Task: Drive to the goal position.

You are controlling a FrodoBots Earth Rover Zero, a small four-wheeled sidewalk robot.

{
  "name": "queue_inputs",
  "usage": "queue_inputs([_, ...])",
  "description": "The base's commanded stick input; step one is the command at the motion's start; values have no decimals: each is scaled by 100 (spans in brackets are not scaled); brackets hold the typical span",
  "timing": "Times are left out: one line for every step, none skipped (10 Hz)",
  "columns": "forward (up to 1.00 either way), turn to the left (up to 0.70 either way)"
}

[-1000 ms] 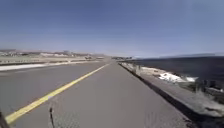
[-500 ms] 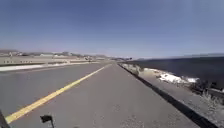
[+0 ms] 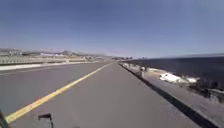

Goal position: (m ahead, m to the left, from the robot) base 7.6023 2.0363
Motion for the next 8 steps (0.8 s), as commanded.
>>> queue_inputs([85,0])
queue_inputs([85,0])
queue_inputs([85,0])
queue_inputs([85,0])
queue_inputs([85,0])
queue_inputs([85,0])
queue_inputs([85,0])
queue_inputs([85,0])
